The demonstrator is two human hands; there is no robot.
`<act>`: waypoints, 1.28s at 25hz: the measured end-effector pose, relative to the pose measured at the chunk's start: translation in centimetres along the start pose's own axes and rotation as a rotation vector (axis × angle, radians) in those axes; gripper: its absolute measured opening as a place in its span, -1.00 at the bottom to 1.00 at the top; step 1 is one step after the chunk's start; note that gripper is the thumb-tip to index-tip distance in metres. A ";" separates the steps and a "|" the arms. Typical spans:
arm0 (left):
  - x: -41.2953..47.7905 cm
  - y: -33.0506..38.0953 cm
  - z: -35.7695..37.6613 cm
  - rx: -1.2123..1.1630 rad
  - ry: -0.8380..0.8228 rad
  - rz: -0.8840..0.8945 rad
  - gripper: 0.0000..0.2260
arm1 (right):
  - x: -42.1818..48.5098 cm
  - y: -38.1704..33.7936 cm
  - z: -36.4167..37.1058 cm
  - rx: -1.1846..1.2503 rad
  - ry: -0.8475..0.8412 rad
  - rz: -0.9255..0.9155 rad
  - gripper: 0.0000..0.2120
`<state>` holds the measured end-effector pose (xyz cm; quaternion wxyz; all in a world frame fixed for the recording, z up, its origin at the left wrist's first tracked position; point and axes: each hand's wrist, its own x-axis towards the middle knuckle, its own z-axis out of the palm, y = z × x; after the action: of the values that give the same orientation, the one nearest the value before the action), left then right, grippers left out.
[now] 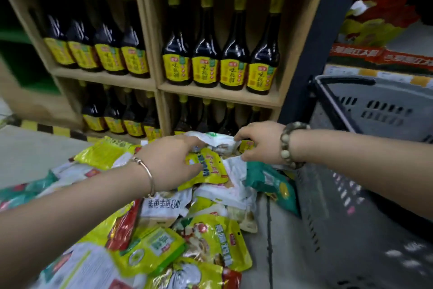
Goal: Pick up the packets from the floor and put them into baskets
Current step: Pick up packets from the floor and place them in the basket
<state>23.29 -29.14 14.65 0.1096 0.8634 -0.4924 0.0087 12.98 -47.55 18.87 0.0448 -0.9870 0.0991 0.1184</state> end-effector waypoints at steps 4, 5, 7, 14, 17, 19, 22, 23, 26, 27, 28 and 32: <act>-4.1 -4.4 4.4 -0.063 -0.025 -0.085 -0.55 | 2.5 -5.1 5.1 -0.037 -0.113 -0.058 -0.53; -5.1 -5.4 5.5 -0.059 -0.030 -0.108 -0.56 | 3.0 -6.1 6.5 -0.023 -0.152 -0.077 -0.53; -7.4 -7.0 8.0 -0.042 -0.055 -0.190 -0.57 | 3.9 -8.1 9.7 -0.003 -0.226 -0.114 -0.52; -13.5 -10.1 13.3 -0.198 -0.180 -0.376 -0.60 | 6.0 -13.2 21.5 -0.106 -0.249 -0.325 -0.28; -14.9 -10.7 14.2 -0.266 -0.186 -0.431 -0.64 | 6.3 -13.6 25.7 -0.173 -0.336 -0.409 -0.01; -15.3 -10.6 14.8 -0.295 -0.192 -0.432 -0.67 | 6.4 -13.4 27.3 -0.195 -0.349 -0.433 0.00; -15.5 -10.8 15.4 -0.322 -0.181 -0.421 -0.67 | 6.6 -12.5 27.5 -0.085 -0.180 -0.429 -0.27; -15.6 -10.8 15.5 -0.343 -0.169 -0.418 -0.65 | 6.6 -12.2 27.0 -0.034 -0.108 -0.436 -0.31; -15.9 -11.0 15.7 -0.488 -0.092 -0.393 -0.61 | 6.5 -11.7 24.0 0.245 0.084 -0.420 -0.46; -16.0 -11.0 15.3 -0.581 -0.055 -0.383 -0.61 | 6.4 -11.6 23.0 0.358 0.186 -0.399 -0.58; -16.0 -11.0 14.7 -0.699 -0.017 -0.375 -0.62 | 6.1 -11.4 22.0 0.470 0.285 -0.361 -0.69; -15.3 -9.7 12.6 -0.945 0.032 -0.350 -0.55 | 5.1 -11.2 17.9 0.853 0.454 -0.258 -0.79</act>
<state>22.56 -13.88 -1.26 0.4961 0.7887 -0.2886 -0.2205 16.11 -35.57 1.02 0.4359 -0.8859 0.0228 -0.1571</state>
